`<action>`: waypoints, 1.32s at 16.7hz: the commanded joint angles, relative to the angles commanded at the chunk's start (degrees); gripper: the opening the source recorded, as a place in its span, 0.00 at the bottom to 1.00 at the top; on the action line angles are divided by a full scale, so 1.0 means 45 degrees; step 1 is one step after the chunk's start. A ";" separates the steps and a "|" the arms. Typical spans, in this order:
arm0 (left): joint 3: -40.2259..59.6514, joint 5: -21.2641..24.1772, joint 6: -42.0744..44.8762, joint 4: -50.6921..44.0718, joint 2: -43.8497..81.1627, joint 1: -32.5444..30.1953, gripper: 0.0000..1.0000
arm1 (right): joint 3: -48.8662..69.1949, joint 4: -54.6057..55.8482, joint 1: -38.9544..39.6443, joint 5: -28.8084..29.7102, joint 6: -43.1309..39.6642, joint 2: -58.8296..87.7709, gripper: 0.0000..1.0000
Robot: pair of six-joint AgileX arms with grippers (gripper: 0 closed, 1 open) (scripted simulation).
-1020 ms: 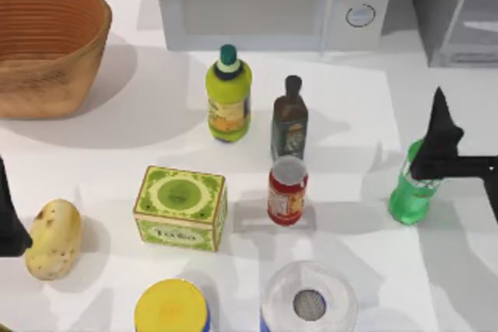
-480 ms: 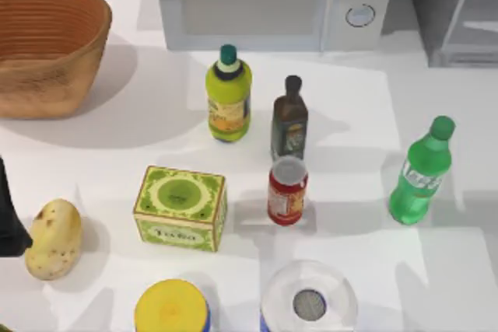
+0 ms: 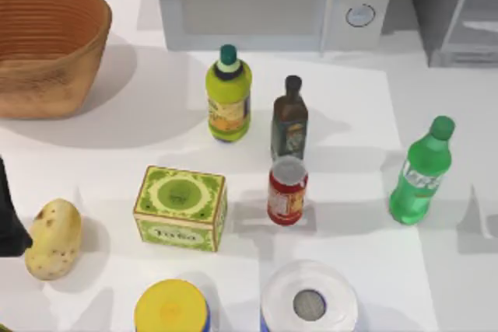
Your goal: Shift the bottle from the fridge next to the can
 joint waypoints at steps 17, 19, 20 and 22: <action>0.0000 0.0000 0.0000 0.0000 0.0000 0.0000 1.00 | 0.3956 -0.8262 -0.0049 -0.0028 -0.0027 -0.4797 1.00; 0.0000 0.0000 0.0000 0.0000 0.0000 0.0000 1.00 | 0.4932 -1.0645 -0.0046 -0.0044 -0.0036 -0.5996 1.00; 0.0000 0.0000 0.0000 0.0000 0.0000 0.0000 1.00 | 0.5410 -1.1809 -0.0047 -0.0049 -0.0042 -0.6583 1.00; 0.0000 0.0000 0.0000 0.0000 0.0000 0.0000 1.00 | 0.6317 -1.4003 -0.0055 -0.0054 -0.0060 -0.7692 1.00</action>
